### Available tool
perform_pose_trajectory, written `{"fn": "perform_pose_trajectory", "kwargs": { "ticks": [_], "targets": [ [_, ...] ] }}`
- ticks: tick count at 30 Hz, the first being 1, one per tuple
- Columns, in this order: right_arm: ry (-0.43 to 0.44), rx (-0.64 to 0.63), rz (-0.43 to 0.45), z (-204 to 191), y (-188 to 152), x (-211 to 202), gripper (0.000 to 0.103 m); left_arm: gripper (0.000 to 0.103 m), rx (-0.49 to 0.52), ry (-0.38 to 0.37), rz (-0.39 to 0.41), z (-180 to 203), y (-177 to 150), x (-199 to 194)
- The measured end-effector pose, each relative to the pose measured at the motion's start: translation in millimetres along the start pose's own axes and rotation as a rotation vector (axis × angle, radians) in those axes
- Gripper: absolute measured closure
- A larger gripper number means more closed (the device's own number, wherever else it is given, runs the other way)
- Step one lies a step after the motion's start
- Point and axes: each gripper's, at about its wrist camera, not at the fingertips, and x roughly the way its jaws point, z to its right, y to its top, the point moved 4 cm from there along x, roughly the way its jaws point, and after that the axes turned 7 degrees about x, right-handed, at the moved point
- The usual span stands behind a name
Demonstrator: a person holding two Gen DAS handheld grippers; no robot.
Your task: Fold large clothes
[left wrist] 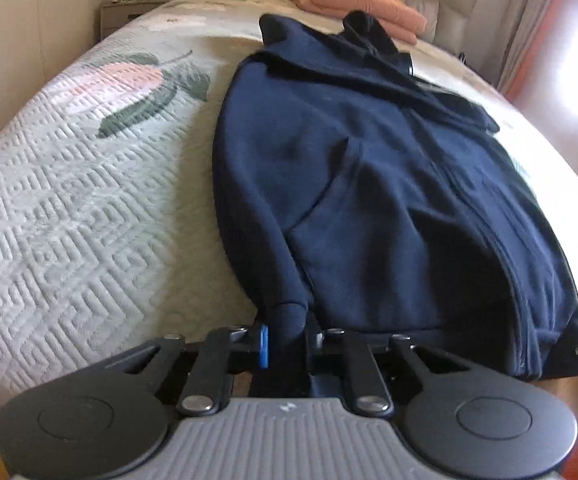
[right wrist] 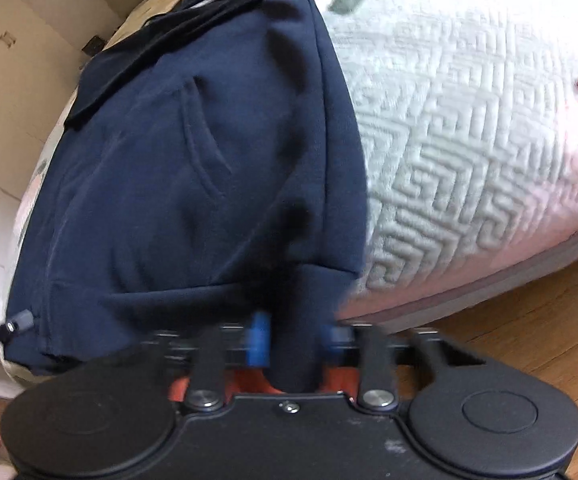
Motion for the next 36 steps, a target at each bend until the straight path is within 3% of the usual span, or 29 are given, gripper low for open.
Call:
{"fn": "perform_pose_trajectory", "kwargs": {
  "ticks": [5,10,15,23,24,25,27,30,33,35,36],
  "targets": [
    [-0.059,-0.111,0.078,-11,5,-39,0.096,0.087,-0.081,-0.027,0.050,-18,1,-20],
    [-0.048,-0.102,0.048,-9,2,-22,0.096,0.086,-0.164,-0.041,0.007,-43,-9,-10],
    [0.047,-0.019,0.029,-1,8,-19,0.094,0.076,-0.226,-0.104,0.021,-54,-11,-14],
    [0.033,-0.004,0.004,2,10,-17,0.086,0.061,-0.217,-0.135,-0.014,-49,-13,-1],
    [0.031,-0.010,0.002,1,10,-18,0.083,0.064,-0.211,-0.130,-0.015,-47,-13,-1],
    [0.030,-0.013,-0.003,-1,10,-17,0.076,0.084,-0.201,-0.118,-0.013,-46,-12,-1],
    [0.001,-0.019,-0.001,-1,12,-18,0.074,0.094,-0.173,-0.086,-0.012,-44,-9,-3],
    [-0.097,-0.073,0.075,-6,21,-37,0.065,0.093,-0.114,-0.002,0.019,-46,5,-22],
    [-0.104,-0.114,0.173,-21,42,-69,0.064,0.085,-0.080,0.017,0.026,-47,24,-37],
    [-0.118,-0.176,0.233,-38,65,-84,0.064,0.083,0.025,0.092,0.051,-38,43,-45],
    [-0.106,-0.193,0.258,-48,78,-88,0.064,0.076,0.067,0.139,0.084,-33,56,-48]
  ]
}}
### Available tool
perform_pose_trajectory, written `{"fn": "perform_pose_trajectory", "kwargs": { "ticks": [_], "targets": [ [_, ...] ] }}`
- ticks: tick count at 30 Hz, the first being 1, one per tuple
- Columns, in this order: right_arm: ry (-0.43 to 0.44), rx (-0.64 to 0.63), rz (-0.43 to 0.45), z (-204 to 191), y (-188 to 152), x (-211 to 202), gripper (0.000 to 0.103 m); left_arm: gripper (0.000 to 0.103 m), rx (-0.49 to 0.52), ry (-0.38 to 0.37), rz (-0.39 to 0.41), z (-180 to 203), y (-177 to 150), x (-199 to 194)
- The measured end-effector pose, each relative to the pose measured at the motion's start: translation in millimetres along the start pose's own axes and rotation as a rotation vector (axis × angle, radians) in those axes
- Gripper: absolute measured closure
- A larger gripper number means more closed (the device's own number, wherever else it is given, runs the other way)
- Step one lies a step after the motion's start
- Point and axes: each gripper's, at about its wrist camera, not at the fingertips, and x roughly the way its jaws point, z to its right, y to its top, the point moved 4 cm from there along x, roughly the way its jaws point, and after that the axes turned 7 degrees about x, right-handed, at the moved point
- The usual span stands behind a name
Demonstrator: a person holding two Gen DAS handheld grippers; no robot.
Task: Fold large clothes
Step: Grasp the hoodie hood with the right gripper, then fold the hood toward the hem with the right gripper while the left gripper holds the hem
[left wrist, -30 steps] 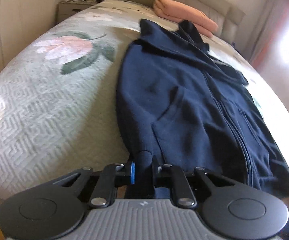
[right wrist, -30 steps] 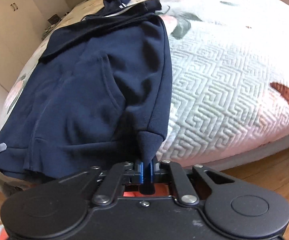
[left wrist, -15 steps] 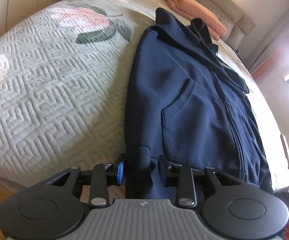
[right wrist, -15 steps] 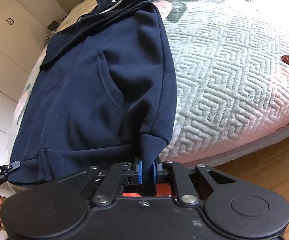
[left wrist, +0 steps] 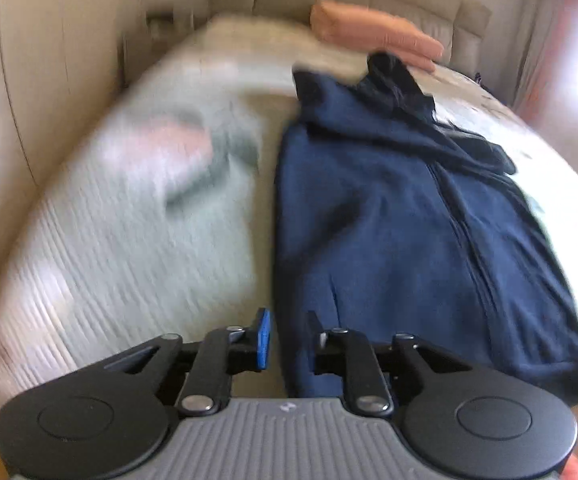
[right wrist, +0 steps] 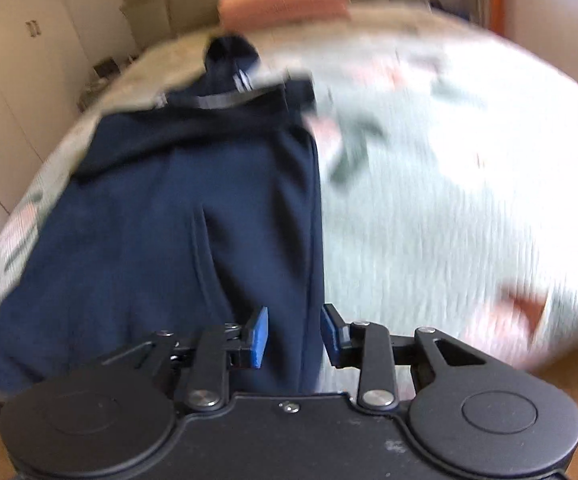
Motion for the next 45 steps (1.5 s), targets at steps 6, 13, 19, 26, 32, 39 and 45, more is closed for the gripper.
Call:
{"fn": "perform_pose_trajectory", "kwargs": {
  "ticks": [6,13,19,26,32,39,45],
  "targets": [
    [0.134,-0.108,0.136,-60,102,62,0.057,0.063,0.041,-0.136,0.138,37,94,52],
    [0.197,-0.107,0.318,-118,213,205,0.052,0.065,0.061,-0.334,0.166,98,185,196],
    [0.227,-0.024,0.243,-131,293,267,0.051,0.064,0.033,-0.396,0.086,113,238,234],
    [0.178,-0.079,0.272,-156,394,326,0.018,0.061,0.040,-0.387,-0.001,103,285,242],
    [0.115,-0.145,0.240,-189,474,420,0.008,0.061,-0.044,-0.386,-0.041,87,316,269],
    [0.110,-0.174,0.124,-215,508,514,0.008,0.061,-0.101,-0.360,-0.091,69,329,309],
    [0.023,-0.237,0.108,-229,516,561,0.010,0.061,-0.112,-0.317,-0.141,53,325,328]
  ]
}}
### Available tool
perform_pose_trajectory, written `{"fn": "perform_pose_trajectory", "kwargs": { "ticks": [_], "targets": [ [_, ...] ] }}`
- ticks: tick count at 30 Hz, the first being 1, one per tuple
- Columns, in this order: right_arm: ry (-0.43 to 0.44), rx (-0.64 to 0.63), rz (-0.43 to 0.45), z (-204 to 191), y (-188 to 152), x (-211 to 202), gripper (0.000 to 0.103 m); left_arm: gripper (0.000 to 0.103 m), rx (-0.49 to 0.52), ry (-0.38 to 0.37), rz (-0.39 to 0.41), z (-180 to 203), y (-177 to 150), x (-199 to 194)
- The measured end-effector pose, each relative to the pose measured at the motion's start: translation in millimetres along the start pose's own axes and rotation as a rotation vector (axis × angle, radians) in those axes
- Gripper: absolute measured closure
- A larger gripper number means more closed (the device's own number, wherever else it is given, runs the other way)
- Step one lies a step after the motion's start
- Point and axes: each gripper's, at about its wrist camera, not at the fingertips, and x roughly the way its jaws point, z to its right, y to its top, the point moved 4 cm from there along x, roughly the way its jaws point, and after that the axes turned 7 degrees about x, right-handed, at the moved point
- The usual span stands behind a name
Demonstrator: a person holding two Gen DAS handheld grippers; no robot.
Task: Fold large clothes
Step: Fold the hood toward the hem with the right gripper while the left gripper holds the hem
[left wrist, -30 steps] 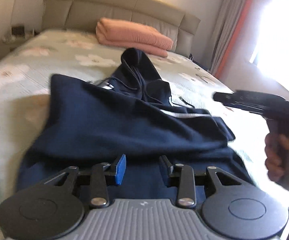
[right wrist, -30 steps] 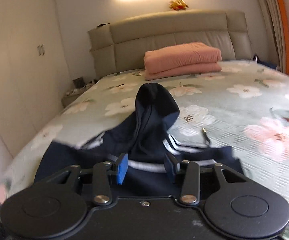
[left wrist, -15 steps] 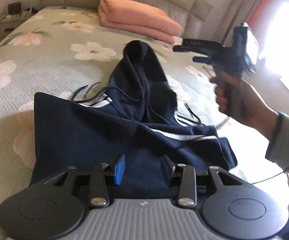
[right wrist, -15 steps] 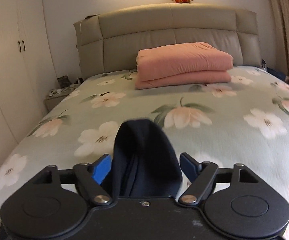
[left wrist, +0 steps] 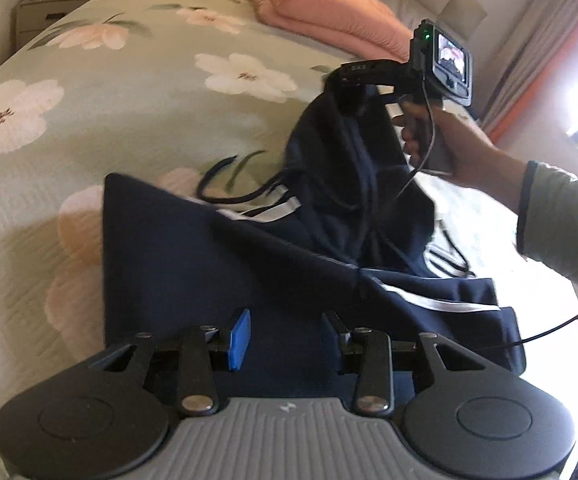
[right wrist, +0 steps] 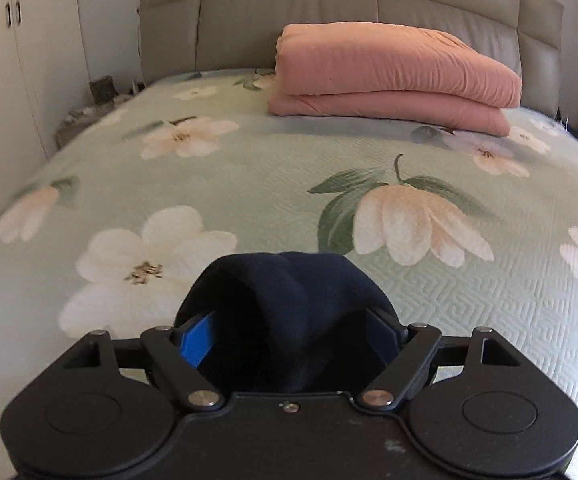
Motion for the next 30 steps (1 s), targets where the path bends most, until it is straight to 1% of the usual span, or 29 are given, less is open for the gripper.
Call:
{"fn": "perform_pose_trajectory", "kwargs": {
  "ticks": [1,2,4,6,7,9,11,13,14,17,20,21,22,23,24,25,26,27,28,29,30],
  "targets": [
    [-0.001,-0.008,0.003,-1,0,2,0.027,0.061,-0.011,0.002,-0.004,-3,-1,2],
    [0.001,-0.016,0.009,-2,0,2,0.055,0.061,-0.018,0.001,-0.006,-4,-1,2],
    [0.004,-0.038,0.011,-2,-1,-1,0.083,0.062,-0.028,0.000,-0.007,-5,0,3],
    [0.029,-0.059,0.043,-1,-2,-15,0.089,0.062,-0.025,-0.002,-0.003,-3,0,1],
    [0.029,-0.061,0.068,1,-1,-24,0.089,0.062,-0.022,-0.003,0.003,0,1,-2],
    [0.054,-0.021,0.121,7,-1,-56,0.089,0.062,-0.014,-0.011,0.021,6,4,-11],
    [0.088,0.003,0.178,11,-3,-98,0.089,0.062,-0.001,-0.012,0.037,12,6,-22],
    [0.145,-0.006,0.229,10,-8,-148,0.089,0.062,0.011,-0.010,0.050,19,6,-36],
    [0.165,-0.010,0.291,9,-11,-178,0.089,0.062,0.016,-0.008,0.056,22,6,-45],
    [0.243,-0.042,0.365,1,-29,-269,0.089,0.062,0.039,0.008,0.076,33,6,-70],
    [0.295,-0.141,0.422,-17,-61,-356,0.089,0.062,0.047,0.010,0.092,42,4,-97],
    [0.328,-0.160,0.417,-22,-76,-380,0.089,0.062,0.045,0.007,0.095,44,3,-104],
    [0.355,-0.177,0.396,-28,-94,-401,0.089,0.062,0.041,0.003,0.098,45,2,-111],
    [0.359,-0.194,0.382,-32,-111,-414,0.086,0.061,0.038,0.002,0.097,46,0,-115],
    [0.362,-0.215,0.350,-37,-135,-427,0.084,0.061,0.036,0.004,0.093,47,-2,-119],
    [0.364,-0.242,0.299,-42,-158,-434,0.081,0.061,0.035,0.005,0.088,47,-5,-123],
    [0.361,-0.272,0.226,-46,-186,-437,0.067,0.061,0.035,0.003,0.082,48,-8,-124],
    [0.363,-0.292,0.130,-48,-215,-436,0.055,0.060,0.035,0.003,0.072,46,-9,-124],
    [0.358,-0.302,0.036,-48,-241,-433,0.036,0.060,0.035,0.005,0.055,45,-14,-122],
    [0.354,-0.313,-0.062,-47,-267,-429,0.033,0.060,0.036,0.008,0.036,44,-18,-118],
    [0.347,-0.327,-0.159,-43,-293,-425,0.033,0.060,0.038,0.011,0.018,43,-22,-115]
  ]
}}
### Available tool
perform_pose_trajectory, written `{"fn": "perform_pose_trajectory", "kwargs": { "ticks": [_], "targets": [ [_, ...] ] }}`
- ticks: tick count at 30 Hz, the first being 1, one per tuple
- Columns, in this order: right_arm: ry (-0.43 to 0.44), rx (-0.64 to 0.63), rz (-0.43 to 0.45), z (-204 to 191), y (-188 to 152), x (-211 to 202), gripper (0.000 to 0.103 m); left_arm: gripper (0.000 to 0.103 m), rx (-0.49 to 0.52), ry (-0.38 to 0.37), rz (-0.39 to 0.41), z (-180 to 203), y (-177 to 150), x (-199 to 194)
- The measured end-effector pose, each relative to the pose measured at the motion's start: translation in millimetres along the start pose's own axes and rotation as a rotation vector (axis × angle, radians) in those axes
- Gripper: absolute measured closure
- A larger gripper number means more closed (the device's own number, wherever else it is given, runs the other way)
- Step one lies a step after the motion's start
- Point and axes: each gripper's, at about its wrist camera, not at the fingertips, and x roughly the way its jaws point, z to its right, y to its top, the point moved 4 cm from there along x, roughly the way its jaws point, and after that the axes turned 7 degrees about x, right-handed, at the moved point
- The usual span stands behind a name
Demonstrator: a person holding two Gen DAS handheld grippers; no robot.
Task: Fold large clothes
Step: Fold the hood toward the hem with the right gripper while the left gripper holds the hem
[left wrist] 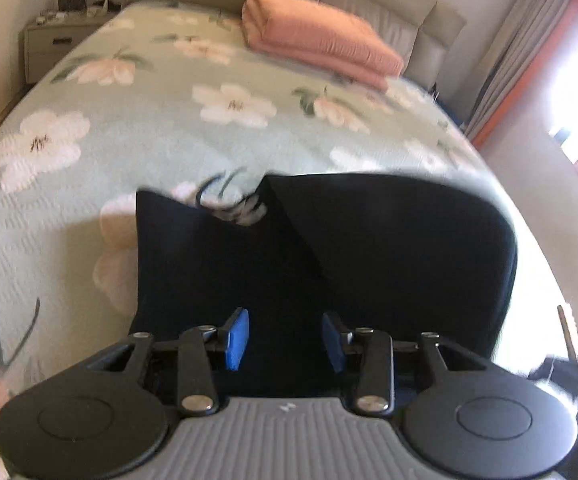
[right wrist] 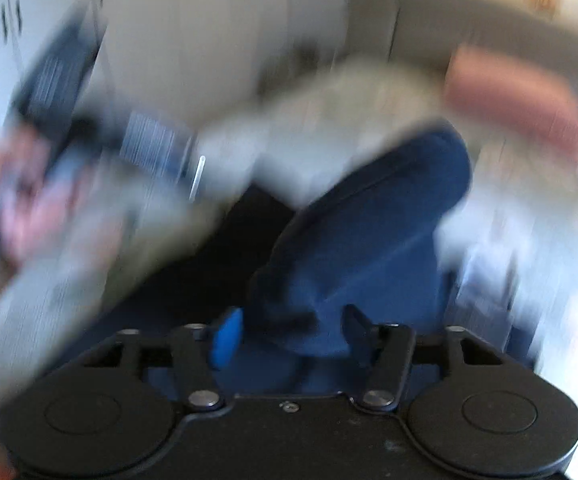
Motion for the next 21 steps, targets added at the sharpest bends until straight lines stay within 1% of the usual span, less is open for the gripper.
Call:
{"fn": "perform_pose_trajectory", "kwargs": {
  "ticks": [1,2,3,5,7,9,11,12,13,14,15,16,17,18,19,20,21],
  "targets": [
    [-0.008,0.010,-0.067,0,-17,4,0.033,0.060,0.002,0.003,-0.021,-1,-4,5],
    [-0.016,0.028,-0.106,2,-28,7,0.033,0.060,0.003,0.002,-0.035,-1,-7,9],
    [-0.025,0.068,-0.125,7,-36,6,0.033,0.060,0.003,-0.008,-0.050,0,-10,13],
    [-0.044,0.180,-0.113,24,-35,3,0.032,0.059,-0.009,-0.042,-0.073,4,-14,22],
    [-0.052,0.313,-0.068,47,-24,5,0.032,0.055,-0.039,-0.073,-0.087,8,-15,33],
    [-0.050,0.464,-0.027,68,-9,16,0.032,0.052,-0.073,-0.098,-0.092,11,-15,44],
    [-0.058,0.617,-0.008,89,-2,28,0.032,0.050,-0.124,-0.096,-0.102,9,-13,56],
    [-0.058,0.704,0.001,99,1,36,0.032,0.047,-0.155,-0.092,-0.105,6,-11,61],
    [-0.042,0.764,0.006,106,1,40,0.032,0.041,-0.179,-0.084,-0.106,3,-9,66],
    [-0.025,0.832,0.002,113,1,49,0.030,0.036,-0.195,-0.069,-0.117,0,-7,71],
    [-0.024,0.880,-0.008,117,-1,55,0.030,0.032,-0.209,-0.047,-0.147,-4,-6,78],
    [-0.025,0.920,-0.020,120,-4,63,0.030,0.032,-0.212,-0.043,-0.182,-5,-6,85],
    [-0.032,0.948,-0.033,122,-7,69,0.030,0.032,-0.216,-0.049,-0.235,-5,-8,95],
    [-0.044,0.965,-0.045,123,-12,73,0.030,0.033,-0.231,-0.054,-0.266,-5,-10,103],
    [-0.045,0.977,-0.049,126,-18,75,0.030,0.042,-0.251,-0.080,-0.299,-6,-14,113],
    [-0.044,0.994,-0.055,127,-21,79,0.030,0.057,-0.269,-0.120,-0.335,-5,-20,124],
    [-0.042,1.010,-0.059,128,-23,83,0.030,0.092,-0.291,-0.138,-0.366,-5,-26,133]
  ]
}}
